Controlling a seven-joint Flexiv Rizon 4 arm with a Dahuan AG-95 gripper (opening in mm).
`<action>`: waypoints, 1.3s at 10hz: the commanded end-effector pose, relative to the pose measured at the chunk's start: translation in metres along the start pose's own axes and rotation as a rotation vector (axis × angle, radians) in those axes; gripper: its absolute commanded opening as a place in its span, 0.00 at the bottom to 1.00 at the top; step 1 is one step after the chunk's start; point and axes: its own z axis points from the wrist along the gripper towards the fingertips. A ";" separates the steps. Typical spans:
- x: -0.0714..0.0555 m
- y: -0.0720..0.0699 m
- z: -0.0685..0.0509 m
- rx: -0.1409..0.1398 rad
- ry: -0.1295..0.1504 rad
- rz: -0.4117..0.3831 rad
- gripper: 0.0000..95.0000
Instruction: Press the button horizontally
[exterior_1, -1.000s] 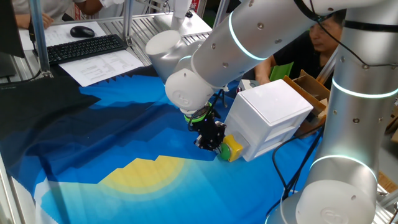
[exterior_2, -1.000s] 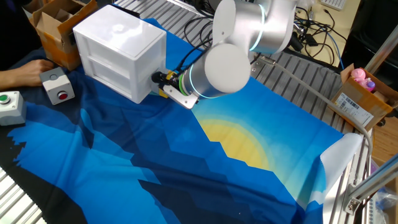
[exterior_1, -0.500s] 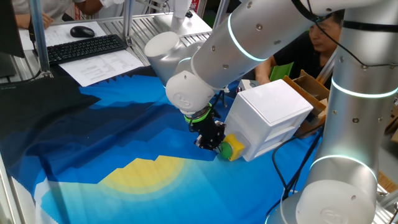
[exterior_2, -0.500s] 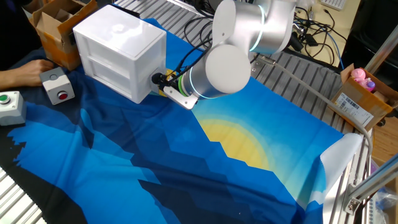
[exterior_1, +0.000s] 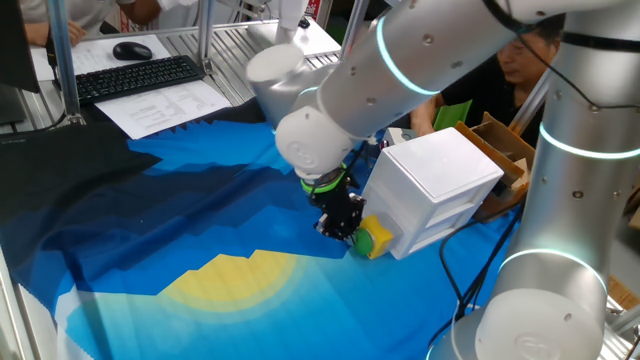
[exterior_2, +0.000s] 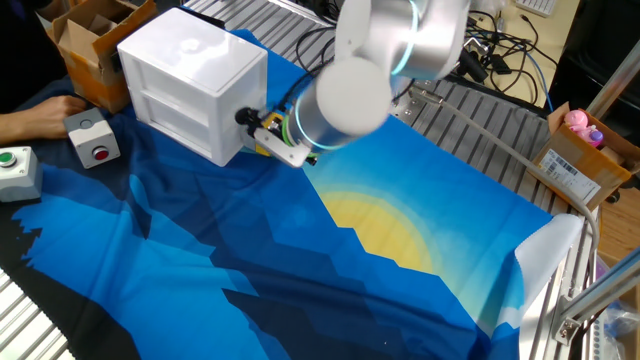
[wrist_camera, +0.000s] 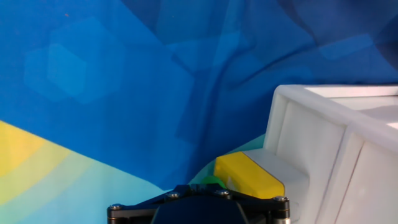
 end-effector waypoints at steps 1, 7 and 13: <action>-0.001 0.001 0.001 -0.054 0.004 -0.023 0.00; -0.001 0.001 0.001 -0.075 0.003 -0.009 0.00; 0.005 -0.006 0.012 -0.061 0.005 -0.010 0.00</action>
